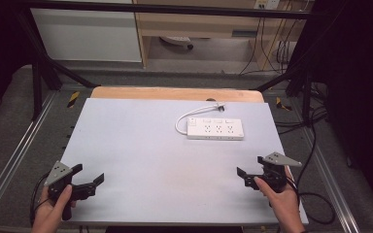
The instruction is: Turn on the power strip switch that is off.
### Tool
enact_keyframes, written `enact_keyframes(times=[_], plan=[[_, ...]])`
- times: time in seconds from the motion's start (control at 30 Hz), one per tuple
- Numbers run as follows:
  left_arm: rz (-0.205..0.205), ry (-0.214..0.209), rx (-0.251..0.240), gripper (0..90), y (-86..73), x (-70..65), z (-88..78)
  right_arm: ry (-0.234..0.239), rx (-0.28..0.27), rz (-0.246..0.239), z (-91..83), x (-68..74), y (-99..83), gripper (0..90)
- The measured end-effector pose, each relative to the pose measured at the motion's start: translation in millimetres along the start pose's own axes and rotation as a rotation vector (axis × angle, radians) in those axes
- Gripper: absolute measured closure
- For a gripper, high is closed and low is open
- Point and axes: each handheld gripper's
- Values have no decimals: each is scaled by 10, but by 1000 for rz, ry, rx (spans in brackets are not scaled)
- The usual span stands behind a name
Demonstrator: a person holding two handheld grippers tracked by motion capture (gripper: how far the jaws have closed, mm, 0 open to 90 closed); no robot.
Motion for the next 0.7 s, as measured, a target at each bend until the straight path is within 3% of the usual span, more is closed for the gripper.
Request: enact_keyframes(times=[0.27,0.43,0.7], plan=[[1,0,4,64,-4,9,5,-51,-23,3,34,-32,108,49],[2,-2,6,64,-6,9,10,-28,-66,33,23,-80,153,52],[1,-1,7,64,-8,11,15,-30,-64,10,-10,-129,289,48]])
Point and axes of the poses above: each handheld gripper's, and its own axes: z roughly forward along the jaws, y roughly out of its top, x roughly to its left, and after that the axes turned 12 degrees about y, right-handed
